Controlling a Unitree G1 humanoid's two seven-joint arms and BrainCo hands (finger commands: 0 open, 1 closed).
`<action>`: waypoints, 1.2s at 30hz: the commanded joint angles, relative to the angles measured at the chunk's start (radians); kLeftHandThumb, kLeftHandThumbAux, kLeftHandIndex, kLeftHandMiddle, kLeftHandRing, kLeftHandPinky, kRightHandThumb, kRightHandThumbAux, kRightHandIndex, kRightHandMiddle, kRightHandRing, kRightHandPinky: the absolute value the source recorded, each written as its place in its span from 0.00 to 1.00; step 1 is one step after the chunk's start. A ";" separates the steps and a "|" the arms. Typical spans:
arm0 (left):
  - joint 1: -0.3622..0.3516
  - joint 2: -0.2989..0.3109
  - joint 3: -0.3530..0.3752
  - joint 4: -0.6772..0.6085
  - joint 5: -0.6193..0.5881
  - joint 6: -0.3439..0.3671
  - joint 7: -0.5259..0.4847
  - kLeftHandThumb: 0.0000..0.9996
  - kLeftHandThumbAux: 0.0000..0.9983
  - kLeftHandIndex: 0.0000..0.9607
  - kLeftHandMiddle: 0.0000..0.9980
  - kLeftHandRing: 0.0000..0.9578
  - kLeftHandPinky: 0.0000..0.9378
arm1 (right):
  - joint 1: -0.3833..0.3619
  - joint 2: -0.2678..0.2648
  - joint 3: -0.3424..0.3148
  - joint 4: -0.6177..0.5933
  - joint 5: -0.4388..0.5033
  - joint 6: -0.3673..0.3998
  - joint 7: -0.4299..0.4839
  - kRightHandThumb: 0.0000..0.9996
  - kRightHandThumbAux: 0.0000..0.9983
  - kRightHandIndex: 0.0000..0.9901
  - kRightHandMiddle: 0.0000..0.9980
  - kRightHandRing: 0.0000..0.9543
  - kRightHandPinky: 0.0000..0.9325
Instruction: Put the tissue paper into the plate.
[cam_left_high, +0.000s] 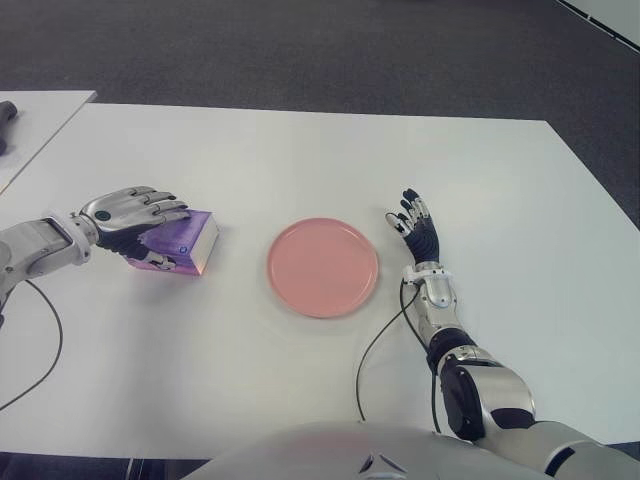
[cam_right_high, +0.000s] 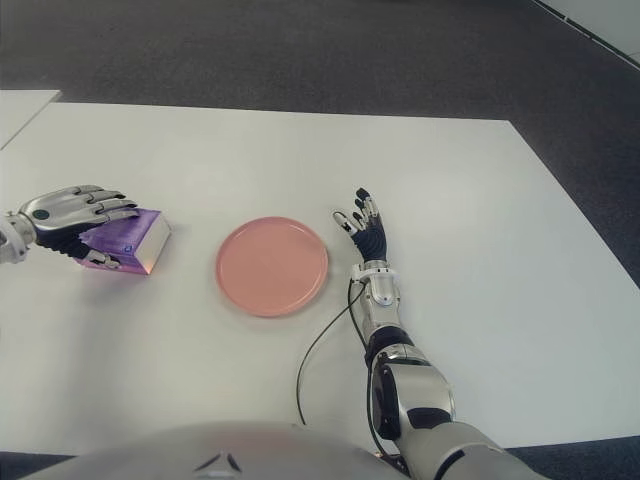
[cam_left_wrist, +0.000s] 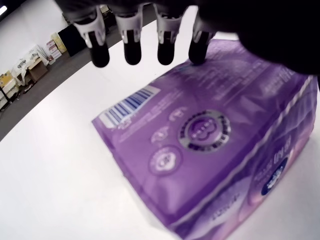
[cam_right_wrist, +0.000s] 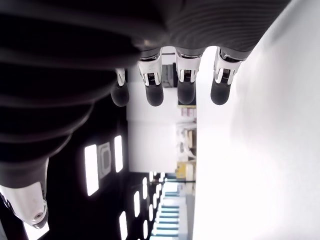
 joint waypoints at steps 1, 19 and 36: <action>0.009 -0.018 -0.024 0.012 0.009 0.006 -0.012 0.41 0.12 0.00 0.00 0.00 0.00 | 0.068 0.007 -0.006 0.045 0.004 0.053 0.004 0.05 0.59 0.00 0.00 0.00 0.00; 0.021 -0.044 -0.052 0.041 0.013 0.017 0.028 0.38 0.12 0.00 0.00 0.00 0.00 | 0.075 0.006 -0.010 0.038 0.004 0.049 0.010 0.05 0.59 0.00 0.00 0.00 0.00; 0.006 -0.094 -0.111 0.129 0.045 0.078 0.120 0.34 0.15 0.00 0.00 0.00 0.00 | 0.079 0.003 -0.013 0.031 0.006 0.049 0.016 0.05 0.59 0.00 0.00 0.00 0.00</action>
